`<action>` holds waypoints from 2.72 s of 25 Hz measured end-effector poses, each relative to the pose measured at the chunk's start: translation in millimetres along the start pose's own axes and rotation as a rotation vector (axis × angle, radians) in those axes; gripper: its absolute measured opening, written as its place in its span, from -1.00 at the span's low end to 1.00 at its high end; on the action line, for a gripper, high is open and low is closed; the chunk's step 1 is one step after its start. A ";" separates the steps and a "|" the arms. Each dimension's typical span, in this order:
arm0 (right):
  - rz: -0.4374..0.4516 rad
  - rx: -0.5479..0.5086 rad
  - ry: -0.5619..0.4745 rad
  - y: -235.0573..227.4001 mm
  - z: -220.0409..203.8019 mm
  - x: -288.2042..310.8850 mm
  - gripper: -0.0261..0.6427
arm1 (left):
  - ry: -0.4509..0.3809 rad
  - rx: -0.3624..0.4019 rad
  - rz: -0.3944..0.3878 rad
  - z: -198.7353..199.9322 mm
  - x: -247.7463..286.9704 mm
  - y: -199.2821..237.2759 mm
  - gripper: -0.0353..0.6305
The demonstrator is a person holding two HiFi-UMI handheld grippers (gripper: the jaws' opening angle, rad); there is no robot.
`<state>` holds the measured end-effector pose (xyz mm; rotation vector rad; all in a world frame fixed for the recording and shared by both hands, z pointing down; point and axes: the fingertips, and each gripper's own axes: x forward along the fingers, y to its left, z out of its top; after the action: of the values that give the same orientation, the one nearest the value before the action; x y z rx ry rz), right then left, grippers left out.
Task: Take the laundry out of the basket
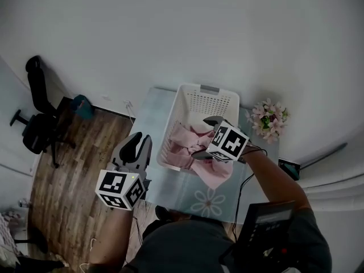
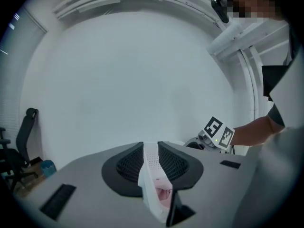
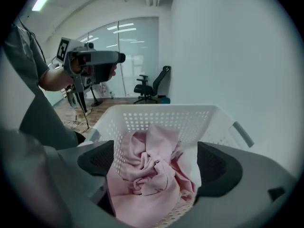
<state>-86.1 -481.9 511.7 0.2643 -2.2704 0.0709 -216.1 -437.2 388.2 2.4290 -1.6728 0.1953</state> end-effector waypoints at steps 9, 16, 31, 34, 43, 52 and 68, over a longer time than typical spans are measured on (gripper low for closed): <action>0.170 -0.117 0.316 9.8 -46.5 85.8 0.72 | 0.044 -0.043 0.030 -23.5 -0.1 27.6 -0.62; 0.245 -0.135 0.491 14.3 -90.6 135.7 0.73 | 0.054 -0.072 0.064 -34.7 -8.9 40.2 -0.62; 0.203 -0.157 0.610 20.2 -127.1 176.2 0.72 | 0.041 -0.112 0.112 -42.1 -23.6 53.3 -0.62; 0.196 -0.173 0.620 19.8 -126.7 176.4 0.72 | 0.035 -0.120 0.114 -42.8 -24.9 50.9 -0.62; 0.176 -0.184 0.613 24.5 -123.1 169.2 0.20 | 0.033 -0.119 0.106 -38.9 -32.4 38.7 -0.63; 0.052 -0.166 0.554 11.9 -102.4 149.1 -0.01 | -0.009 -0.067 0.037 -16.4 -41.8 32.3 -0.63; -0.370 0.175 0.049 -33.0 32.4 -6.2 -0.01 | -0.103 -0.054 -0.211 14.2 -46.6 24.4 -0.70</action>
<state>-99.2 -517.5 484.6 0.7613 -2.1336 0.0809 -255.5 -406.6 366.4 2.5910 -1.4251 -0.0052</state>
